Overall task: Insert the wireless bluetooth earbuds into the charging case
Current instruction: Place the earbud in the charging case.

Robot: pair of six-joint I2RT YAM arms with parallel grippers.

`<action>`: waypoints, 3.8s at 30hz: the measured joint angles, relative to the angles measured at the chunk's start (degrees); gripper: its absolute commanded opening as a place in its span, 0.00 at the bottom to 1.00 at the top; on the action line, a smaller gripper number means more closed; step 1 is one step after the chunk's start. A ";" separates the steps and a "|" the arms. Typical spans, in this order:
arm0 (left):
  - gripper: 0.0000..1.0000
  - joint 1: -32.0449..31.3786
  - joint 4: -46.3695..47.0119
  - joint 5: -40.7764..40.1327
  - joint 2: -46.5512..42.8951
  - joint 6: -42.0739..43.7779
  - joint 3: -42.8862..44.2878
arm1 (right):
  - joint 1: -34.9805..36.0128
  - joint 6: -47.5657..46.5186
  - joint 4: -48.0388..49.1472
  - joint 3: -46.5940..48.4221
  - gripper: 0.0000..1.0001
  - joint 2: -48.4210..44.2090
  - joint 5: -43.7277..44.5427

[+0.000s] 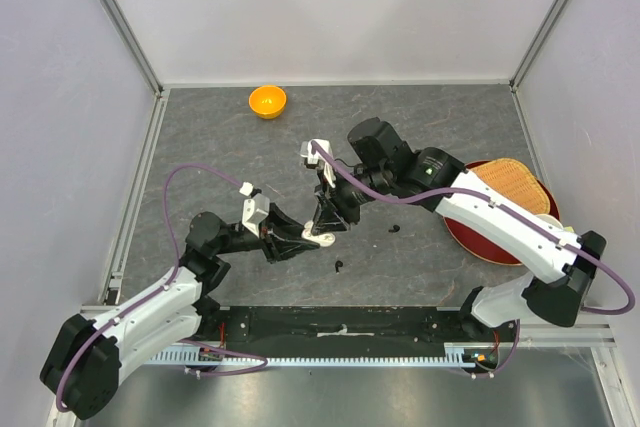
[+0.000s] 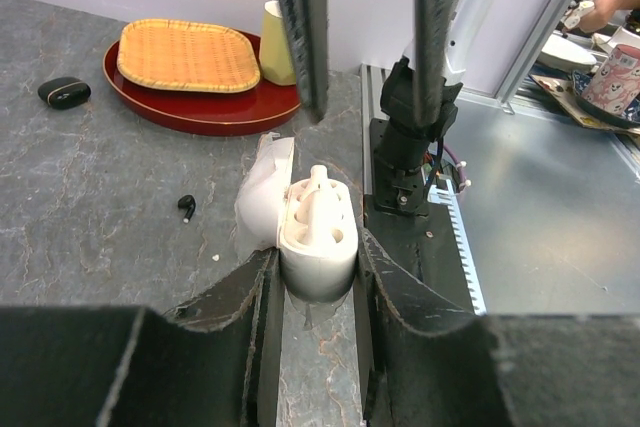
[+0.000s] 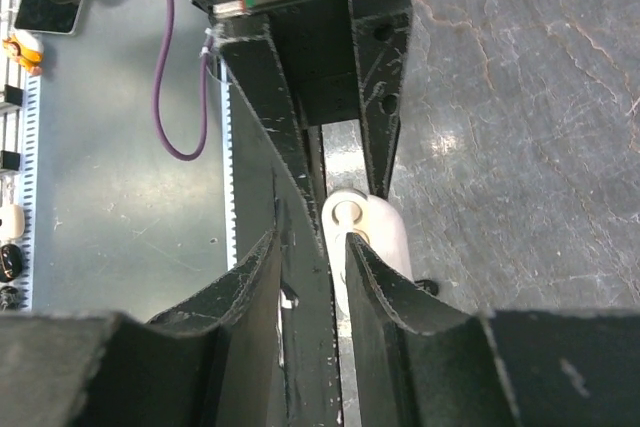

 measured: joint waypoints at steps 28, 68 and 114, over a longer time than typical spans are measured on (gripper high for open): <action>0.02 0.00 -2.40 -0.90 -1.16 0.33 0.00 | 1.49 0.02 -1.03 -0.92 0.38 4.24 3.34; 0.02 0.00 -1.09 -2.78 -1.90 0.35 -0.68 | 1.86 1.88 2.69 -2.99 0.00 2.47 8.61; 0.02 -0.02 0.46 -5.46 -4.00 0.37 -1.64 | 1.92 4.42 8.41 -4.66 0.70 -6.01 14.23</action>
